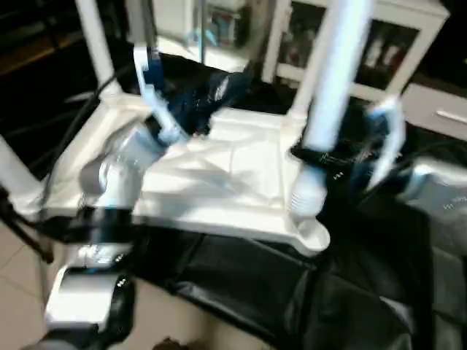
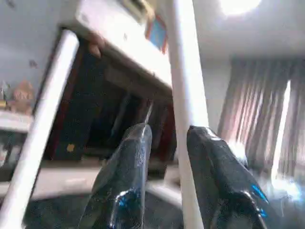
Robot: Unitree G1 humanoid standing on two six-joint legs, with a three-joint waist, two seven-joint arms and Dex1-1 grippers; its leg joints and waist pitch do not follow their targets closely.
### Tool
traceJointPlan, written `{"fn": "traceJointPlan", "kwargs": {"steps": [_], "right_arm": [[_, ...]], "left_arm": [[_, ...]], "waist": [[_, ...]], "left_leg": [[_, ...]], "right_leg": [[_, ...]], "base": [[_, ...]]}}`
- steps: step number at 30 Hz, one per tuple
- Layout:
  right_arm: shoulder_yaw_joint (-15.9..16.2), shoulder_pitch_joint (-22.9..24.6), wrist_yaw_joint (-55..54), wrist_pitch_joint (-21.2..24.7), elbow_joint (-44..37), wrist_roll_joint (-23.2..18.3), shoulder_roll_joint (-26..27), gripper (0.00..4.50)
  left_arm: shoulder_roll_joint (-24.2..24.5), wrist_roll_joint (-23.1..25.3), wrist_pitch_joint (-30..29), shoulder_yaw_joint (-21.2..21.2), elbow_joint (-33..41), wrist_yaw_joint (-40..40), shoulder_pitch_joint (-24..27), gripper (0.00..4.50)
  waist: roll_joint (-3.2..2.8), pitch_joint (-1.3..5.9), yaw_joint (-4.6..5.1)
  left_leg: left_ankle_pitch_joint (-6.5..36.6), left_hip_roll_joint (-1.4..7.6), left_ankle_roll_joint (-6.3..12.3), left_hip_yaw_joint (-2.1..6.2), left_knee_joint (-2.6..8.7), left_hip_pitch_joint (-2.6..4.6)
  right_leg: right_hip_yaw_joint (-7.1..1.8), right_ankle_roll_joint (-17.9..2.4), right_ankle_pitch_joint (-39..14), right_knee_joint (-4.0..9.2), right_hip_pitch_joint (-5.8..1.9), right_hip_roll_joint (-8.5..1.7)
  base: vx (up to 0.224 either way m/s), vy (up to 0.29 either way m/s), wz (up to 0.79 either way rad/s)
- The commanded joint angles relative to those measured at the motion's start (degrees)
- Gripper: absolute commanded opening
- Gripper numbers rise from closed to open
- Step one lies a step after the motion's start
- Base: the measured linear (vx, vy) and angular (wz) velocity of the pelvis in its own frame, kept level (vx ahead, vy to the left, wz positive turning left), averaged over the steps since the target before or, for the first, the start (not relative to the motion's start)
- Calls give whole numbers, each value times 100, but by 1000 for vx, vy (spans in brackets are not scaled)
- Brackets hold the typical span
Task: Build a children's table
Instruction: Insert table leg to table base
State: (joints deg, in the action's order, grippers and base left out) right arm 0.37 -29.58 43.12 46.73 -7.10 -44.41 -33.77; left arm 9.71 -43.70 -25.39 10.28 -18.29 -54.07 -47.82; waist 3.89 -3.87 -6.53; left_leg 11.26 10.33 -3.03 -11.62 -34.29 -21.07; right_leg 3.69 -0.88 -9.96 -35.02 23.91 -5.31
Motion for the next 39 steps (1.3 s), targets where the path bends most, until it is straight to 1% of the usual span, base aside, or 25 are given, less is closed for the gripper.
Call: {"fn": "traceJointPlan", "kwargs": {"steps": [1,2,3,4,5,8,9,13,18,19,21,22,24,25,26,27,29,30,31,32,33,34,36,38,39], "right_arm": [[243,-142,129,-154,-249,175,44,182],[256,-145,133,-160,-246,181,56,182],[293,-154,147,-178,-237,199,88,182],[379,-179,213,-266,-182,286,126,182],[467,-218,269,-338,-135,381,163,182],[657,-319,417,-503,-41,574,226,182],[697,-377,458,-558,20,628,247,182],[756,-431,527,-658,82,761,202,182],[930,-481,771,-755,216,980,75,182],[938,-489,815,-765,276,1017,68,182],[939,-491,862,-790,325,1053,64,182],[951,-485,884,-794,374,1099,56,182],[702,-532,833,-622,510,869,158,182],[572,-594,782,-555,563,782,206,182],[461,-710,761,-493,635,717,218,182],[461,-710,761,-493,635,717,218,182],[372,-869,843,-467,751,701,148,182],[354,-914,909,-466,809,708,96,182],[379,-928,956,-487,834,762,51,182],[447,-919,975,-527,817,870,12,182],[524,-891,1006,-558,772,955,-31,182],[613,-851,1046,-593,712,1047,-84,182],[768,-781,1094,-577,578,1135,-141,182],[940,-782,1166,-639,543,1277,-196,182],[1018,-788,1216,-679,541,1355,-220,182]], "left_arm": [[-183,-329,-333,22,142,171,-161,187],[-194,-336,-362,11,153,171,-159,190],[-226,-357,-446,-20,183,173,-153,213],[-288,-374,-569,-54,250,215,-135,213],[-320,-405,-699,-60,289,320,-132,225],[-369,-428,-932,-115,369,578,-138,259],[-377,-359,-962,-165,350,673,-160,259],[-402,-358,-999,-165,344,751,-191,290],[-346,-198,-1118,-430,675,710,-203,334],[-339,-149,-1160,-500,755,731,-211,348],[-345,-125,-1190,-538,803,768,-214,358],[-374,-216,-1252,-520,902,785,-206,357],[-414,-739,-1592,-383,1127,607,-195,357],[-410,-892,-1713,-329,1156,554,-201,357],[-356,-856,-1726,-354,1123,498,-222,357],[-356,-856,-1726,-354,1123,498,-222,357],[-249,-575,-1547,-503,973,273,-175,357],[-255,-485,-1489,-541,902,255,-191,357],[-287,-475,-1496,-525,846,309,-214,357],[-312,-463,-1500,-502,830,400,-234,357],[-315,-393,-1462,-515,797,476,-249,357],[-312,-288,-1403,-547,759,565,-265,357],[-228,83,-1192,-701,654,807,-316,357],[-226,161,-1153,-607,491,1067,-425,357],[-228,183,-1127,-541,388,1150,-494,357]], "waist": [[-43,415,-4],[-45,424,-11],[-47,432,-17],[-85,439,-32],[-49,435,-27],[-25,444,-39],[-46,440,-44],[-46,447,-47],[-17,451,-68],[20,451,-67],[0,447,-76],[19,452,-84],[13,459,-102],[3,456,-105],[20,455,-91],[21,453,-88],[81,437,-79],[46,434,-84],[60,428,-79],[49,429,-102],[115,433,-105],[94,434,-124],[105,437,-147],[111,446,-144],[118,450,-152]], "left_leg": [[724,284,-72,116,384,104],[698,282,-66,122,383,99],[662,285,-65,124,380,97],[582,275,-49,128,373,95],[565,270,-40,125,374,84],[578,272,-44,135,364,77],[570,270,-32,138,366,75],[499,260,6,147,359,73],[471,273,45,151,353,73],[459,272,59,142,347,72],[419,274,96,144,344,71],[386,270,114,140,336,75],[320,262,101,130,323,74],[345,262,101,130,323,77],[385,255,123,120,315,73],[389,248,134,124,316,67],[456,247,135,123,323,65],[531,255,70,121,328,84],[540,252,42,120,329,79],[575,267,5,110,327,110],[513,263,12,114,325,81],[508,268,3,125,325,72],[454,274,4,134,327,77],[499,265,-17,138,319,71],[473,269,-52,140,322,71]], "right_leg": [[-260,-1381,-598,313,-339,-336],[-261,-1363,-525,303,-354,-334],[-262,-1351,-466,285,-361,-338],[-260,-1338,-363,273,-365,-334],[-260,-1326,-337,286,-366,-323],[-255,-1335,-338,277,-386,-342],[-257,-1332,-332,273,-385,-341],[-249,-1305,-277,268,-395,-320],[-247,-1329,-275,252,-400,-337],[-249,-1317,-286,259,-397,-338],[-249,-1331,-299,251,-395,-341],[-250,-1331,-284,248,-393,-334],[-253,-1427,-213,216,-392,-345],[-249,-1454,-242,222,-380,-338],[-251,-1455,-253,230,-383,-315],[-250,-1435,-288,231,-389,-312],[-249,-1308,-570,275,-384,-316],[-258,-1177,-867,294,-367,-322],[-255,-1152,-926,302,-367,-315],[-261,-1130,-940,305,-340,-316],[-254,-1107,-859,292,-363,-307],[-254,-1080,-860,283,-367,-316],[-257,-959,-862,290,-357,-323],[-253,-884,-886,290,-362,-316],[-254,-910,-876,281,-366,-334]], "base": [[0,0,0],[0,0,0],[0,0,0],[0,0,0],[0,0,0],[0,0,0],[0,0,0],[0,0,0],[0,0,0],[0,0,0],[0,0,0],[0,0,0],[0,0,0],[0,0,0],[0,0,0],[0,0,0],[0,0,0],[0,0,0],[0,0,0],[0,0,0],[0,0,0],[0,0,0],[0,0,0],[0,0,0],[0,0,0]]}}
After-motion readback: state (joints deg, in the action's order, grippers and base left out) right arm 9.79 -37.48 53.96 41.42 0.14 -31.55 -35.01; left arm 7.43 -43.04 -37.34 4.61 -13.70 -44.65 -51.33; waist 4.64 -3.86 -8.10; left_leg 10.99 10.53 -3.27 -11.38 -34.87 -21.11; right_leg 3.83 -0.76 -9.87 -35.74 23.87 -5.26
